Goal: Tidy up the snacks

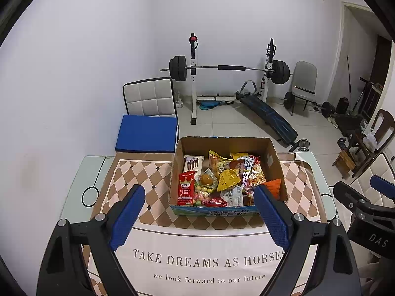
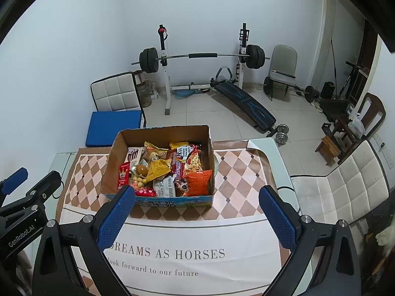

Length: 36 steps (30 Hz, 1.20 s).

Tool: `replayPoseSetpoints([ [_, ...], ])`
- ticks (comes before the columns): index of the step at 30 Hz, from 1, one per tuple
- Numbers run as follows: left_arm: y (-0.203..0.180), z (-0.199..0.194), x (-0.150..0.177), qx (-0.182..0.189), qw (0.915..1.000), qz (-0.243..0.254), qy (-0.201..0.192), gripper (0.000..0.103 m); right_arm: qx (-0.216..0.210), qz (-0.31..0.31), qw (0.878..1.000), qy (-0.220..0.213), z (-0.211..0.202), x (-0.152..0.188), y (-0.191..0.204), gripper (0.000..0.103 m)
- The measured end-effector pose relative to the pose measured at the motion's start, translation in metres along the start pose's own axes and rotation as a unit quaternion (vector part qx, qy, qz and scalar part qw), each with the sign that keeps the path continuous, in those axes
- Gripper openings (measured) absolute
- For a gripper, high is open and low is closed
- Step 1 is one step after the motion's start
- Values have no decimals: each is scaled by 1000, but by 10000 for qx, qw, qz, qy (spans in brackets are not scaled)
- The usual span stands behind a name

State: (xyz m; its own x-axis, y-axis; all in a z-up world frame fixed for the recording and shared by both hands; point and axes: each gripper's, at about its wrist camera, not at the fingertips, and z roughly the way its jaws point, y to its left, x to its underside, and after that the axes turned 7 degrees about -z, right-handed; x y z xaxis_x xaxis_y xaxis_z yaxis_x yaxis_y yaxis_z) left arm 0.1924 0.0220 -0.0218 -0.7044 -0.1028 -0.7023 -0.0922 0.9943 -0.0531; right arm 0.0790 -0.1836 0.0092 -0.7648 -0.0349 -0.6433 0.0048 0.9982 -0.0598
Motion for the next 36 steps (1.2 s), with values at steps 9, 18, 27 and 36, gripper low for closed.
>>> replayPoseSetpoints([
  [9,-1,-3,-3,4,10000,8,-26,90,17,9,10000,-17,-3,-1,2,102],
  [18,-2,-3,-3,-12,10000,-4,-30,90,23,20,10000,-21,-3,0,2,102],
  [27,-1,-7,-7,11,10000,3,-66,90,22,29,10000,-26,-5,0,2,102],
  [36,1,-12,-10,24,9998,69,-166,90,39,44,10000,-36,-6,1,1,102],
])
